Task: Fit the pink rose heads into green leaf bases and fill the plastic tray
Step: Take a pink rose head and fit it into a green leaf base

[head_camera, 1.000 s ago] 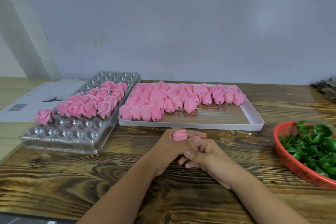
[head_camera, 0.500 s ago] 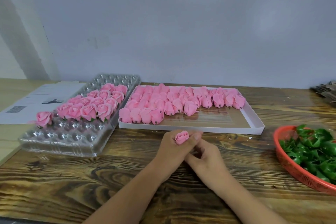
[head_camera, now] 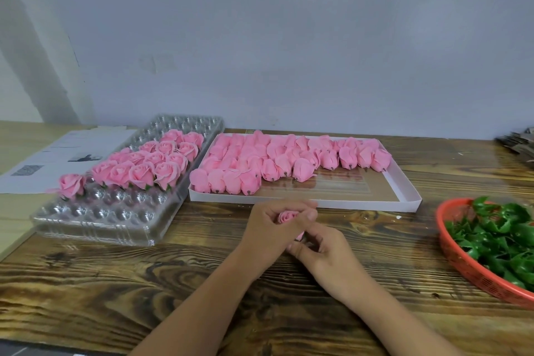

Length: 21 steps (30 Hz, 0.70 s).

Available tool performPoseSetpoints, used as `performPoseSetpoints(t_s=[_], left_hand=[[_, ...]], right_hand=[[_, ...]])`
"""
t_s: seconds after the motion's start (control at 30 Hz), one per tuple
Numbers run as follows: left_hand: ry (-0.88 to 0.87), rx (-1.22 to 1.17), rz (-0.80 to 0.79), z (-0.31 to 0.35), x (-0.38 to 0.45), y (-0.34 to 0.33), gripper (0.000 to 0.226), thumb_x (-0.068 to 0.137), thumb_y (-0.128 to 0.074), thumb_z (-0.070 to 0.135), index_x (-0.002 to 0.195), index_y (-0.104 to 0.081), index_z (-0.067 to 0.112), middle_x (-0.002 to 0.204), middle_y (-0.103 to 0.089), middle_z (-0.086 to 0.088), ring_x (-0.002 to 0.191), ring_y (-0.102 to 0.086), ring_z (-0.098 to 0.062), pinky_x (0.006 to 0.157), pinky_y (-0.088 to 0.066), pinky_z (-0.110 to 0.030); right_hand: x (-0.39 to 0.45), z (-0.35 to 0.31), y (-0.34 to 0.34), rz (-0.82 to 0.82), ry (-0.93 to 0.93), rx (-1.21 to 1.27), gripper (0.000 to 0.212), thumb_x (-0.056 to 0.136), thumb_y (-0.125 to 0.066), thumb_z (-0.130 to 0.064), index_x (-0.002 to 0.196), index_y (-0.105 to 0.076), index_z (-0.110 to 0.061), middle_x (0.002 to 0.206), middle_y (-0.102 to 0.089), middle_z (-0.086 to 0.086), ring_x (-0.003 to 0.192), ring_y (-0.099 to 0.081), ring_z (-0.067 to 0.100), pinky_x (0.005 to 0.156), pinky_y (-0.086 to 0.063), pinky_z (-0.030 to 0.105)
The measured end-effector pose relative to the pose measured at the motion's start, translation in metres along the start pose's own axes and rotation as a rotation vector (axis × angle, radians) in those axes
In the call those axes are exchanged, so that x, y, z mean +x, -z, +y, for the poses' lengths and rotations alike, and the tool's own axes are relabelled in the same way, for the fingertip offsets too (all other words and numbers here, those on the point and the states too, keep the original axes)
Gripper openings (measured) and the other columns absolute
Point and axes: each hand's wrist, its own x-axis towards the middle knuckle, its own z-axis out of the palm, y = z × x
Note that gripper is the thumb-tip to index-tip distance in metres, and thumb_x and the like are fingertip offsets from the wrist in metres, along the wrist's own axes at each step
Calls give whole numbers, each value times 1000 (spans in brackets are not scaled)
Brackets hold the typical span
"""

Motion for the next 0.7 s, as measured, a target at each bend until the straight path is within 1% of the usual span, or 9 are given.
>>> performPoseSetpoints(t_s=[0.13, 0.2, 0.27, 0.33, 0.4, 0.43, 0.53, 0.6, 0.7], left_hand=[[59, 106, -72, -1, 1, 0, 25, 85, -81, 12, 88, -80, 37, 110, -76, 16, 104, -71, -6, 85, -54, -17], [96, 165, -107, -2, 0, 0, 26, 81, -85, 22, 101, -77, 37, 109, -75, 20, 104, -69, -1, 84, -51, -12], [109, 187, -132, -2, 0, 1, 48, 73, -85, 39, 118, -70, 40, 113, -72, 20, 108, -66, 0, 85, -49, -10], [33, 186, -93, 0, 1, 3, 56, 69, -81, 48, 123, -65, 46, 124, -67, 24, 116, -62, 0, 89, -50, -12], [-47, 102, -32, 3, 1, 4, 41, 75, -76, 48, 115, -70, 48, 127, -67, 21, 119, -62, -3, 93, -51, -17], [-59, 48, -7, 5, 0, 4, 30, 77, -74, 47, 107, -75, 46, 124, -70, 17, 116, -65, -4, 92, -52, -19], [-21, 1, 8, 4, -1, 3, 15, 83, -74, 43, 89, -82, 32, 111, -77, 7, 106, -71, -10, 88, -54, -21], [7, 17, -10, 2, -1, 2, 10, 89, -77, 33, 93, -82, 26, 108, -78, 5, 105, -73, -12, 86, -55, -20], [14, 29, -23, 0, -1, 1, 24, 88, -70, 30, 104, -80, 15, 105, -79, 3, 102, -73, -12, 83, -54, -18]], right_hand=[[0, -2, 2, -3, -2, 26, 21, 91, -66, -10, 103, -71, -27, 99, -75, -6, 96, -69, 9, 84, -53, 26], [-1, -5, 4, -4, 13, 16, 22, 87, -60, -13, 99, -71, -27, 97, -74, -9, 95, -68, 7, 82, -51, 21], [-1, -7, 5, 12, 30, -6, 19, 83, -56, -23, 94, -69, -30, 92, -73, -10, 88, -66, 6, 75, -50, 18], [-1, -5, 5, 35, 15, 2, 13, 88, -61, -21, 94, -70, -29, 89, -73, -4, 83, -66, 8, 72, -52, 25], [0, -2, 3, 36, -13, -12, 9, 92, -67, -15, 97, -71, -20, 87, -70, 10, 79, -62, 18, 78, -50, 43], [0, 0, 3, 32, -24, -35, 5, 92, -68, -14, 96, -71, -16, 86, -68, 15, 75, -57, 20, 78, -49, 46], [0, 2, 2, 35, -13, -88, 9, 90, -70, -14, 87, -69, -23, 79, -68, 5, 69, -53, 9, 71, -47, 33], [0, 2, 2, 42, -6, -96, 21, 89, -71, -14, 88, -66, -35, 78, -68, -5, 70, -56, 2, 67, -45, 21], [-1, 1, 2, 50, -3, -90, 27, 90, -71, -13, 96, -64, -39, 81, -69, -17, 74, -60, 1, 68, -43, 13]])
